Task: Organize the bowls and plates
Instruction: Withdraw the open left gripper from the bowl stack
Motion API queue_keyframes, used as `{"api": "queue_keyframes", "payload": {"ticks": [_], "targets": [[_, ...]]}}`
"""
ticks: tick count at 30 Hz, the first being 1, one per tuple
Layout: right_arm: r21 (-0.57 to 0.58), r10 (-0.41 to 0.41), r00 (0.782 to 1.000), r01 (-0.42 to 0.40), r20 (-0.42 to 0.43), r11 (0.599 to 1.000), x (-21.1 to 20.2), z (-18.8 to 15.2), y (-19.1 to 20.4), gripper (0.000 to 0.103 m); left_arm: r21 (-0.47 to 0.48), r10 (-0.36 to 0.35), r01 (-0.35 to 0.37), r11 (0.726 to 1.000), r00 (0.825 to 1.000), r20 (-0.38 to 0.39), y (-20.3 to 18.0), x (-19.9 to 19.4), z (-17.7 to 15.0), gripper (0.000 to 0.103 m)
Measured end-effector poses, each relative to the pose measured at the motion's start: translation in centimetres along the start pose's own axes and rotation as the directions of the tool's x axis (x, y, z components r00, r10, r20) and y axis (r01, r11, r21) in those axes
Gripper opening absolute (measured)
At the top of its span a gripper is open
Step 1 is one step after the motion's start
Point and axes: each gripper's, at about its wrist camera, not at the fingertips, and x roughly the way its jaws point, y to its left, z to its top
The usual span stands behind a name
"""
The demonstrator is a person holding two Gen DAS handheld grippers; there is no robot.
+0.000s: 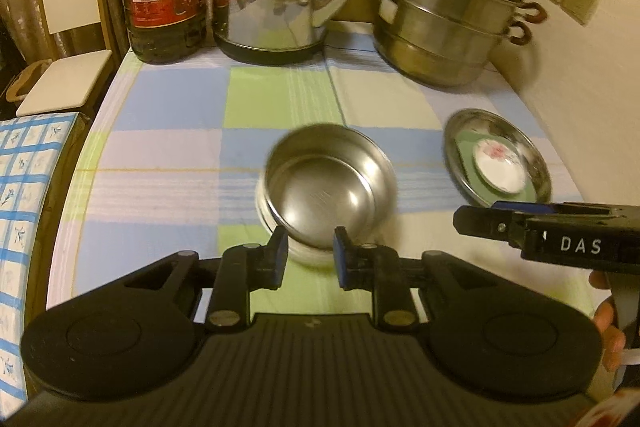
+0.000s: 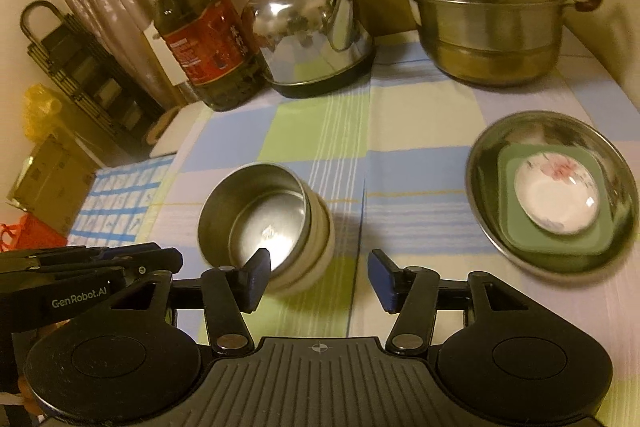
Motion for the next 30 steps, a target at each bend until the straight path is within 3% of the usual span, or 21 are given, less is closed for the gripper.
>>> {"api": "queue_keyframes", "payload": {"ticks": [14,30], "targets": [[-0.012,0.007,1.0,-0.007,0.008,1.0,-8.9,-7.6,-3.1,0.058,0.013,-0.026,0.027,1.0,0.999,-0.021,-7.5,-4.5,-7.7,0.021],[-0.051,-0.07,0.997,0.067,-0.043,0.996,-14.6,-14.7,-6.9,0.062,0.008,0.007,-0.006,1.0,0.999,-0.041,-13.7,-7.5,-14.5,0.021]]}}
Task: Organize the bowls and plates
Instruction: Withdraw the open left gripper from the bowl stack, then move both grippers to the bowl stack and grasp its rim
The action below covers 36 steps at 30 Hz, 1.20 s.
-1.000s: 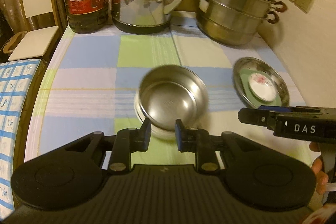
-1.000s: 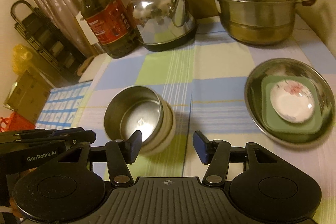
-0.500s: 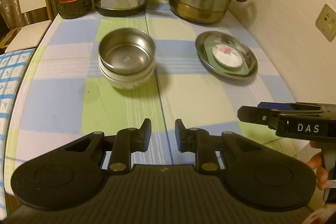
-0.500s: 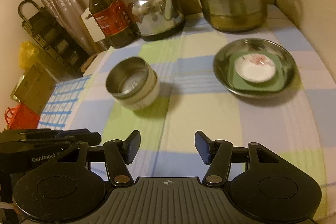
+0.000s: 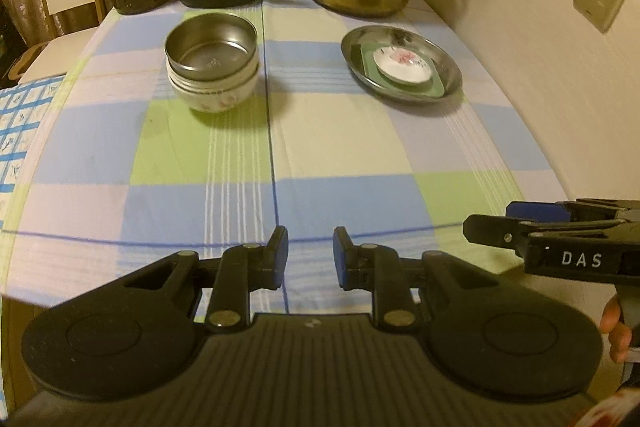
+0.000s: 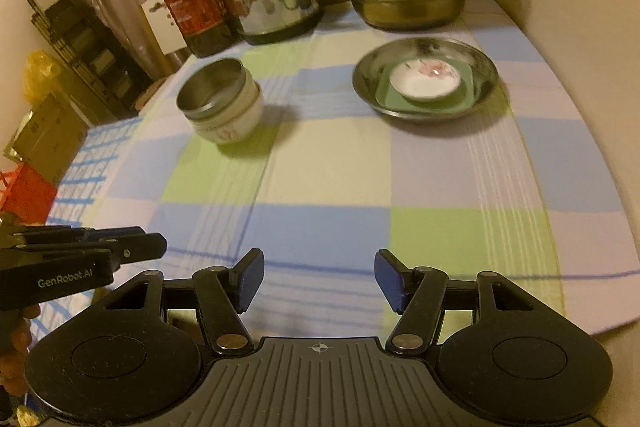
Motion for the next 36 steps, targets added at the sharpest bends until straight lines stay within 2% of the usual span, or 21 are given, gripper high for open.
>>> {"api": "queue_keyframes", "payload": {"ticks": [15,30,36], "targets": [[-0.023,-0.01,1.0,0.01,-0.011,1.0,-2.8,-3.3,-1.0,0.062,0.006,0.013,-0.013,1.0,1.0,0.007,-2.6,-1.9,-2.6,0.021],[-0.026,0.0,1.0,0.0,0.009,1.0,-4.0,-4.3,-1.3,0.063,-0.005,0.029,-0.029,1.0,0.999,0.022,-3.7,-3.3,-4.0,0.021],[-0.035,0.015,1.0,-0.014,0.021,0.999,-4.0,-4.3,-1.3,0.063,-0.029,0.055,-0.054,0.998,0.998,0.033,-2.9,-3.7,-4.1,0.021]]}}
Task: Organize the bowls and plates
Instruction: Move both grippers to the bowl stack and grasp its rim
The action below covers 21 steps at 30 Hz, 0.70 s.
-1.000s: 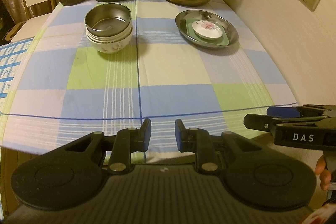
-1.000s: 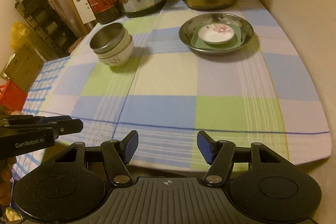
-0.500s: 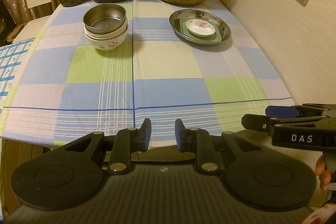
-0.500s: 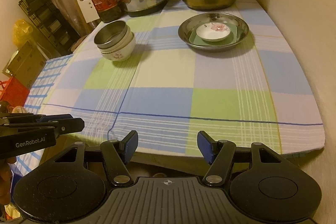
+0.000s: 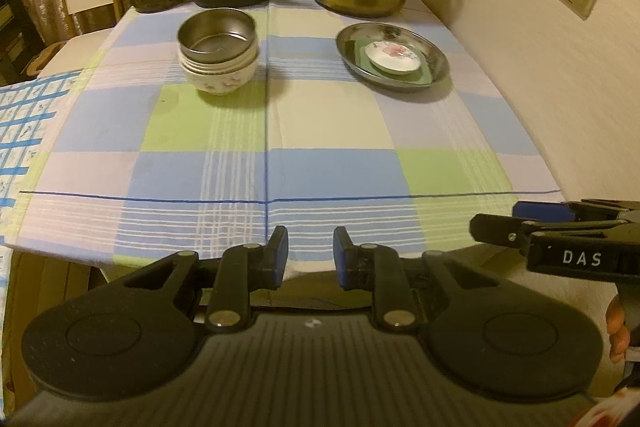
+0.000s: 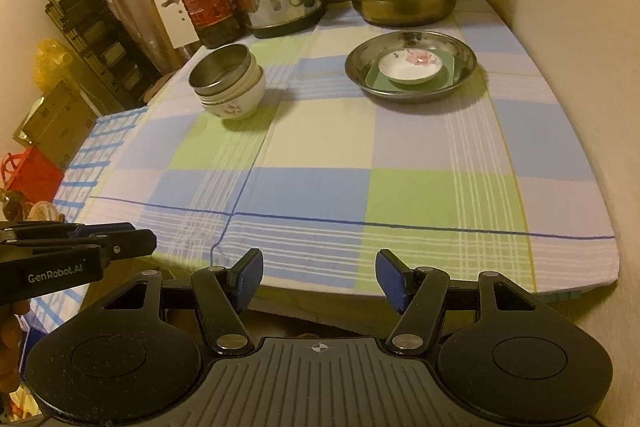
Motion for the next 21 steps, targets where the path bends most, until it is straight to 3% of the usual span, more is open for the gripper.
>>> {"api": "queue_keyframes", "payload": {"ticks": [8,14,21], "targets": [[0.026,-0.018,1.0,0.018,0.011,0.999,1.8,2.0,-0.3,0.062,-0.038,0.048,-0.048,0.998,0.999,0.022,3.7,1.5,2.4,0.021],[0.037,-0.049,0.999,0.048,0.013,0.998,4.4,4.7,0.0,0.062,-0.044,0.059,-0.057,0.997,0.998,0.038,6.6,3.9,5.8,0.021],[0.042,-0.025,0.999,0.024,0.024,0.999,8.5,8.7,1.2,0.062,-0.055,0.059,-0.056,0.997,0.996,0.061,10.3,6.7,9.6,0.021]]}}
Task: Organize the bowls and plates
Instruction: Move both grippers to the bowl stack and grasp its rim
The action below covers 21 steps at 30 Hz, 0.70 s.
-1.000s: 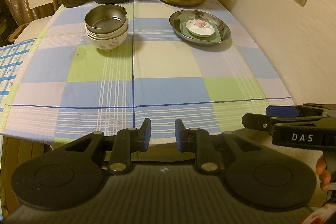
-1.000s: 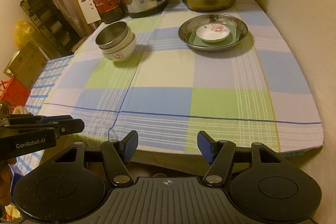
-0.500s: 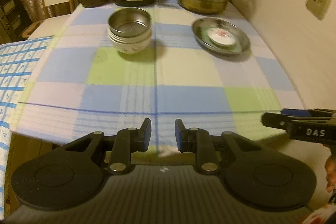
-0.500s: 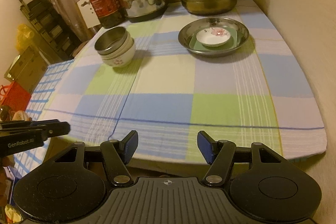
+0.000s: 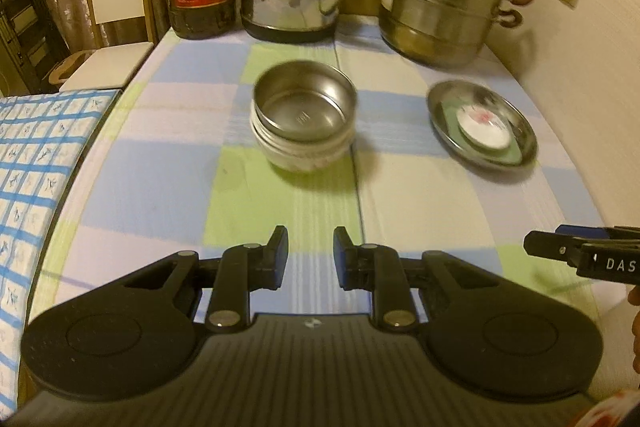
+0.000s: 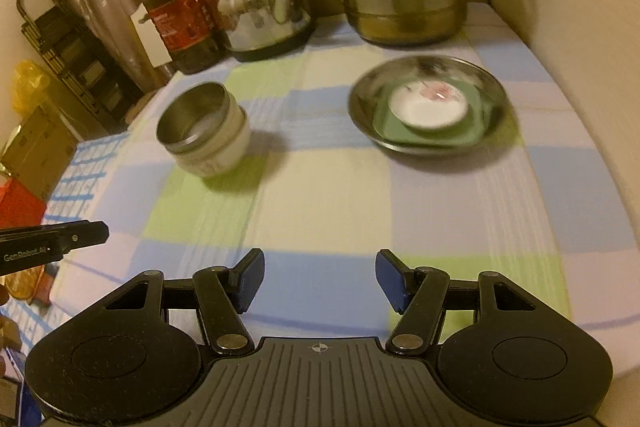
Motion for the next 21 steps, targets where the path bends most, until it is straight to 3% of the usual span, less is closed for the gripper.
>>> {"api": "queue_keyframes", "payload": {"ticks": [9,16,21], "targets": [[-0.017,0.068,0.996,-0.067,0.062,0.998,5.2,4.8,2.5,0.061,-0.007,0.004,-0.004,1.0,1.0,0.025,3.8,3.9,4.7,0.021],[-0.043,0.12,0.985,-0.115,0.127,0.992,8.9,8.7,4.4,0.039,0.019,-0.016,0.015,1.0,0.999,0.04,5.0,7.4,8.2,0.021],[-0.07,0.144,0.981,-0.135,0.133,0.988,11.9,10.8,5.8,0.035,0.038,-0.028,0.026,0.999,0.999,0.028,5.5,9.9,10.0,0.021]]}}
